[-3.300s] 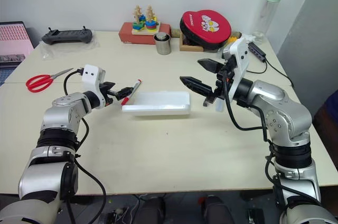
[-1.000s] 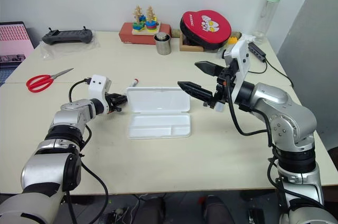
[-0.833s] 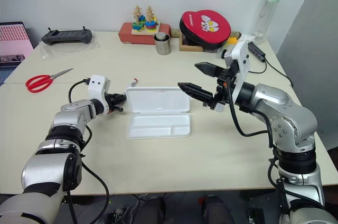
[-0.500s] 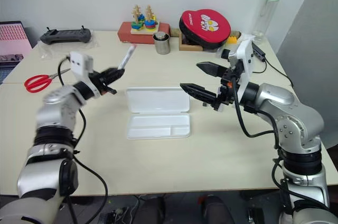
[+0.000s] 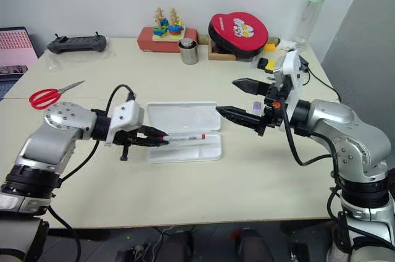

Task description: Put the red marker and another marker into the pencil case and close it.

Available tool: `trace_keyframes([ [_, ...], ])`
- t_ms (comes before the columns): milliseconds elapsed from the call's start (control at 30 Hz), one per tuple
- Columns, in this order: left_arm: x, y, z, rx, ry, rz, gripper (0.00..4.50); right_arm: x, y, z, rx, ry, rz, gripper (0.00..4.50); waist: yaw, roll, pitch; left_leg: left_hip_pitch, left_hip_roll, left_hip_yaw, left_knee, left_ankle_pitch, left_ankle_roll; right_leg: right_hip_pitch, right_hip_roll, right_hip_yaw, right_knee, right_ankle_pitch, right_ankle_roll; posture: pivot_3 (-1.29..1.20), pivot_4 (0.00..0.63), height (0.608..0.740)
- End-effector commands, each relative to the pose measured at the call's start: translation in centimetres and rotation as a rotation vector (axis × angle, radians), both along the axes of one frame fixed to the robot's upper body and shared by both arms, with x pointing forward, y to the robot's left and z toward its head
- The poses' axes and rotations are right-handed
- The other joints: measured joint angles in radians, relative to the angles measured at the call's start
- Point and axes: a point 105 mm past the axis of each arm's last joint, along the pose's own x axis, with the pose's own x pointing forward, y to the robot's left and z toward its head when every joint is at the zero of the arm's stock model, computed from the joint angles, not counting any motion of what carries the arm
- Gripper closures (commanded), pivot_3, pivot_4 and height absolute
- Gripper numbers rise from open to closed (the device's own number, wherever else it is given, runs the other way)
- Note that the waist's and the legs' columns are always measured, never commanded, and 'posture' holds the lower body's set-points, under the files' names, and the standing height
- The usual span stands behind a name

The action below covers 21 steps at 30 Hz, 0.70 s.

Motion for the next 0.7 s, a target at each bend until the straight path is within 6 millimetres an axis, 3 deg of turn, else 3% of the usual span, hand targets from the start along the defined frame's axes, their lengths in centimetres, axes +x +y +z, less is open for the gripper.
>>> trace_keyframes([
  [33, 0.9, -1.1, 0.7, -0.016, -0.050, -0.031, 4.08, -0.8, 0.2, 0.6, 0.005, -0.053, 0.003, 0.00, 0.001, 0.000, 0.000, 0.000, 0.000, 0.000, 0.000, 0.000, 0.000, 0.000, 0.000, 0.000, 0.000, 0.000, 0.000, 0.00, 0.150, 0.740],
  [400, 2.5, -1.6, 0.1, -0.009, -0.081, -0.015, 4.08, -0.6, 0.1, -1.1, -0.015, -0.002, -0.039, 0.00, 0.000, 0.000, 0.000, -0.001, 0.000, -0.001, -0.002, -0.001, 0.001, -0.001, 0.001, -0.001, 0.000, 0.002, 0.003, 0.00, 0.150, 0.740],
  [467, 2.5, -1.7, 0.2, -0.020, -0.073, -0.015, 3.38, -0.4, 0.1, -1.5, -0.021, 0.009, -0.053, 0.00, 0.000, 0.000, 0.000, -0.001, 0.000, -0.001, -0.001, -0.001, 0.001, -0.001, 0.001, -0.001, 0.001, 0.002, 0.004, 0.00, 0.150, 0.740],
  [500, 2.4, -1.7, 0.2, -0.022, -0.071, -0.016, 3.34, -0.2, 0.0, -1.7, -0.023, 0.014, -0.063, 0.00, 0.000, 0.000, 0.000, -0.001, 0.000, -0.001, -0.001, -0.001, 0.001, -0.001, 0.000, -0.001, 0.001, 0.002, 0.004, 0.00, 0.150, 0.740],
  [700, 2.1, -2.1, 0.3, -0.039, -0.067, -0.021, 2.09, 1.1, -0.2, -3.0, -0.050, 0.049, -0.124, 0.00, 0.000, 0.000, 0.000, -0.001, 0.000, -0.001, -0.001, -0.001, 0.001, -0.001, 0.000, -0.001, 0.001, 0.002, 0.004, 0.00, 0.150, 0.740],
])
